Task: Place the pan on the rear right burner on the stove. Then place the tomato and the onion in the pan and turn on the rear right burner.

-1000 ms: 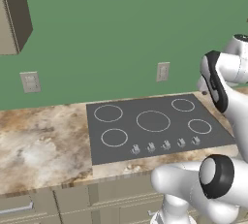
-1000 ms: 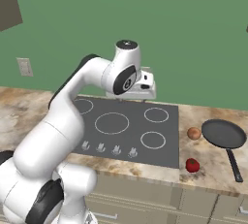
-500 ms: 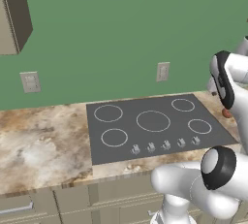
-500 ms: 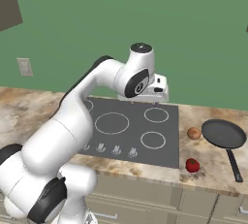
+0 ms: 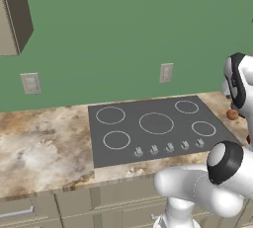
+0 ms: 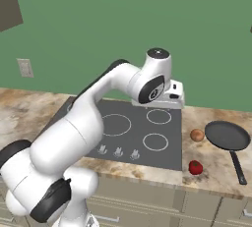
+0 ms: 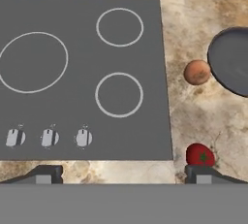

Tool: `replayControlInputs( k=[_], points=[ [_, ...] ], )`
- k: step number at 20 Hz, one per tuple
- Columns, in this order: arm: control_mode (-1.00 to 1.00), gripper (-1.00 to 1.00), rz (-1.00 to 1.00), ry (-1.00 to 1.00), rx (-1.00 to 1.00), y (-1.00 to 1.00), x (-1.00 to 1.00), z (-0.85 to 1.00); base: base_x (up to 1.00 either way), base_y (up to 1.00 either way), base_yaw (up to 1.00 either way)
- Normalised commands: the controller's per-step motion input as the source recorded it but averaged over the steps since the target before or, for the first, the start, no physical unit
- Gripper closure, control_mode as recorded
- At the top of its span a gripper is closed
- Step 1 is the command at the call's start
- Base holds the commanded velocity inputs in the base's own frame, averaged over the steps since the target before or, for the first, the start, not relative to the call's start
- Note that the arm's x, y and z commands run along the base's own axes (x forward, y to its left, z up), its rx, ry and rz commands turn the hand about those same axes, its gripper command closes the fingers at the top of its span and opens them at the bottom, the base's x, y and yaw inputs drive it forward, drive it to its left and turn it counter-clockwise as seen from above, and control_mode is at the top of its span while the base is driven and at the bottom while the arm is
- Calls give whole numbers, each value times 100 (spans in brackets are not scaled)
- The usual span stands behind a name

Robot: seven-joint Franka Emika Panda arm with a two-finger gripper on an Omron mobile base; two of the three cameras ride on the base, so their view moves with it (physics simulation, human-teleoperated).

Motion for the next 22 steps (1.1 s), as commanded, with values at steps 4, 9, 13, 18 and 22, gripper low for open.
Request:
replayControlInputs(
  k=[4, 9, 13, 18, 22],
  points=[
    [-100, -100, -7, -5, 0, -18, -19, -4, 0, 0, 0],
    [-100, -100, -6, -12, 0, -4, -5, -22, 0, 0, 0],
    [-100, -100, -8, -2, -2, -16, -2, -47, 0, 0, 0],
    [-100, -100, 0, 0, -6, -32, 0, -37, 0, 0, 0],
    [-100, -100, 0, 0, -5, -42, 0, -31, 0, 0, 0]
  ],
)
